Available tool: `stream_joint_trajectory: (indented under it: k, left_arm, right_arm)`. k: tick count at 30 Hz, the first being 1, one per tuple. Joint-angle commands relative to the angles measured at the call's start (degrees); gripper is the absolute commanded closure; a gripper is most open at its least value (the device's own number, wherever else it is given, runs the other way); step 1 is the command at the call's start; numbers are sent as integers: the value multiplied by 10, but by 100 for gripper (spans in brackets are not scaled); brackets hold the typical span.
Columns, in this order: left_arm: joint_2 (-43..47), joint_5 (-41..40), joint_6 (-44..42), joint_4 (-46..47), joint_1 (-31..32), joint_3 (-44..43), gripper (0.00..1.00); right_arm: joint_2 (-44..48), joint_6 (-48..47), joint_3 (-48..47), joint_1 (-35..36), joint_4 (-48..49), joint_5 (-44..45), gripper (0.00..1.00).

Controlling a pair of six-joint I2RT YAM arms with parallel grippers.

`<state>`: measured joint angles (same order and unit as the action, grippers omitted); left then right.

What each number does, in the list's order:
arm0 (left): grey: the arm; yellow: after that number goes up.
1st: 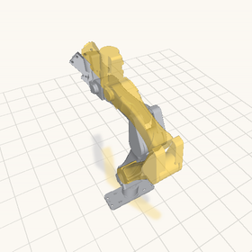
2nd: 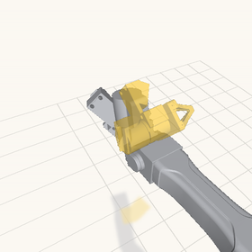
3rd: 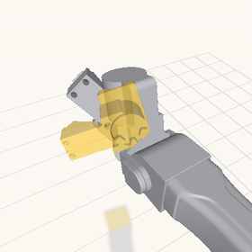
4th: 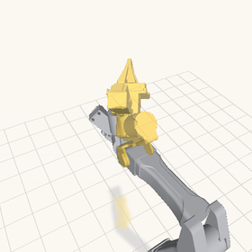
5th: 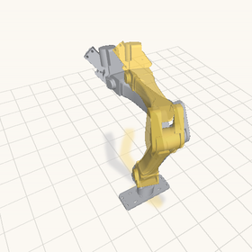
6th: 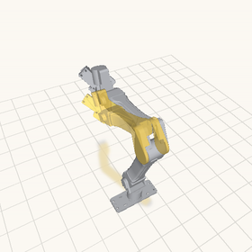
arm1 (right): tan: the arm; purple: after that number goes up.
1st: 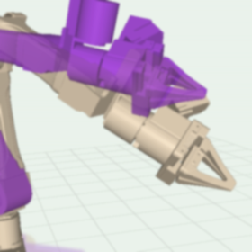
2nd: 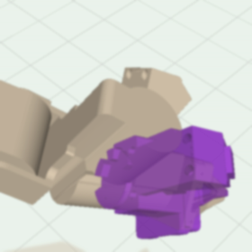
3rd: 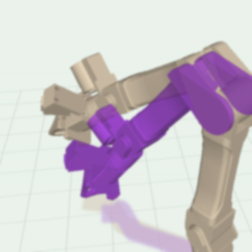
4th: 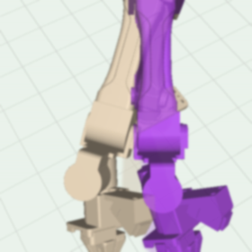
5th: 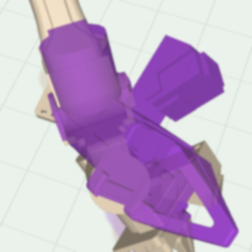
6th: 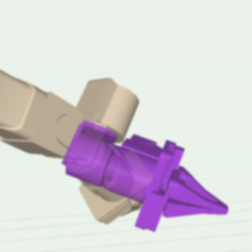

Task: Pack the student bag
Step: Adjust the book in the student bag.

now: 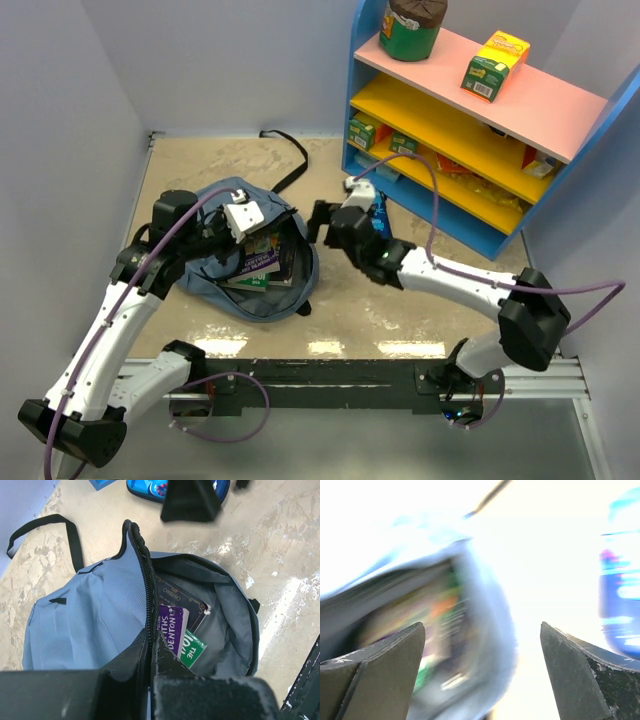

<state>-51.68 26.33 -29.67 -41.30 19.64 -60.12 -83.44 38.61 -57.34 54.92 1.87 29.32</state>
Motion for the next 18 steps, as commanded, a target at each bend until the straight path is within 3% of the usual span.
stream_joint_trajectory:
  k: [1,8,18]
  left_arm:
    - [10,10,-4,43,2,-9,100]
    - [12,14,1,46,2,-7,100]
    - [13,13,1,46,2,-6,100]
  right_arm:
    - [-30,-22,0,-105,-116,14,1]
    - [-116,-76,-36,-198,-139,16,1]
    - [-149,-101,-21,-265,-65,-30,1]
